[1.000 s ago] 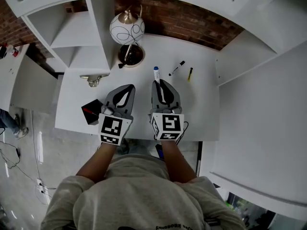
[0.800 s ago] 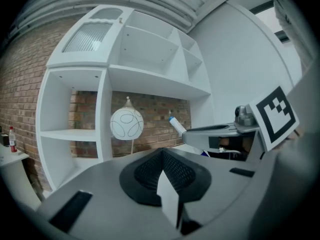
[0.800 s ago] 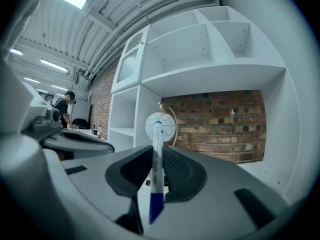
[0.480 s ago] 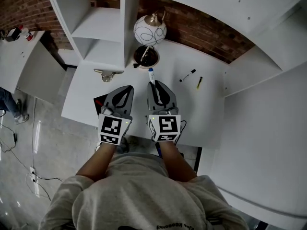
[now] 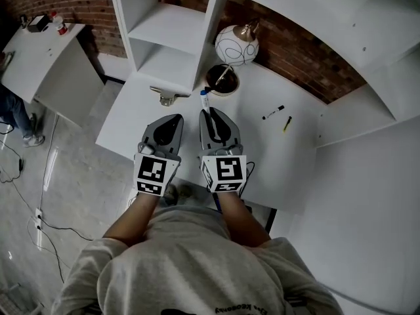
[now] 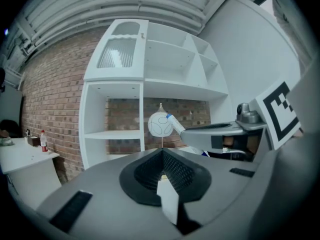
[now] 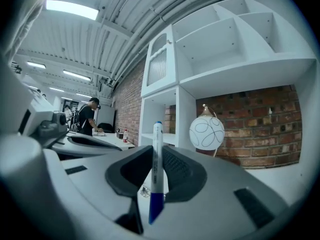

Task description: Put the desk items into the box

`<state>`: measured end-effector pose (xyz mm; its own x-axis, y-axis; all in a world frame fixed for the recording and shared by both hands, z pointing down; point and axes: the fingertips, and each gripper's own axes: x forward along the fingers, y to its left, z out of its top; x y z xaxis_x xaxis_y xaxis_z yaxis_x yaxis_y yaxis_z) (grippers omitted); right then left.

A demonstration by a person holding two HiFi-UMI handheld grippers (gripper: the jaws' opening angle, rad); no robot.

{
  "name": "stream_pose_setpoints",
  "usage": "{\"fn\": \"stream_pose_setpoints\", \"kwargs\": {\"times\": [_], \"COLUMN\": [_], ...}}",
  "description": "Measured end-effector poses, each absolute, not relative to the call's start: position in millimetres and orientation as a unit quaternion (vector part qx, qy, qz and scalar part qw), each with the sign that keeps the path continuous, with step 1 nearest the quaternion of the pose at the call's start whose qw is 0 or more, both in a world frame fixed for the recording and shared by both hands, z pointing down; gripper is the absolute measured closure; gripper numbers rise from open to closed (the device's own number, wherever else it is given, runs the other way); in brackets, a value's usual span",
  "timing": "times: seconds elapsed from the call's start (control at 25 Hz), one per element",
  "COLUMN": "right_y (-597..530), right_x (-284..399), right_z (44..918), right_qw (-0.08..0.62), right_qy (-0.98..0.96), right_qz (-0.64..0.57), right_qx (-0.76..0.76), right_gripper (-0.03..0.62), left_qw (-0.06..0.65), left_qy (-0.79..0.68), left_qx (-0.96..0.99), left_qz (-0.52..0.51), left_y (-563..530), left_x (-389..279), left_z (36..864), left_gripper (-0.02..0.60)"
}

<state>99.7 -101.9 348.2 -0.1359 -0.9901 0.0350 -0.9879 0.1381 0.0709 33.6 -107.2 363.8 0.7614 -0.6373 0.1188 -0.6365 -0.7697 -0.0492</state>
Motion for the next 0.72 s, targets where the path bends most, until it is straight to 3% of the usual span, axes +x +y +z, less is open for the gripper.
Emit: {"fn": "stream_pose_setpoints", "kwargs": {"times": [0.72], "right_y": [-128.2], "right_x": [-0.4], "right_z": [363.7], "right_qw": [0.024], "right_qy": [-0.806], "right_qz": [-0.014], "right_qx": [0.591], "right_gripper": [0.517], "left_qw": [-0.006], "left_qy": [0.411], "left_qx": [-0.909], "left_qz": [-0.065], "left_y": [-126.0], "left_x": [-65.4], "left_z": [377.5], "left_gripper": [0.577]}}
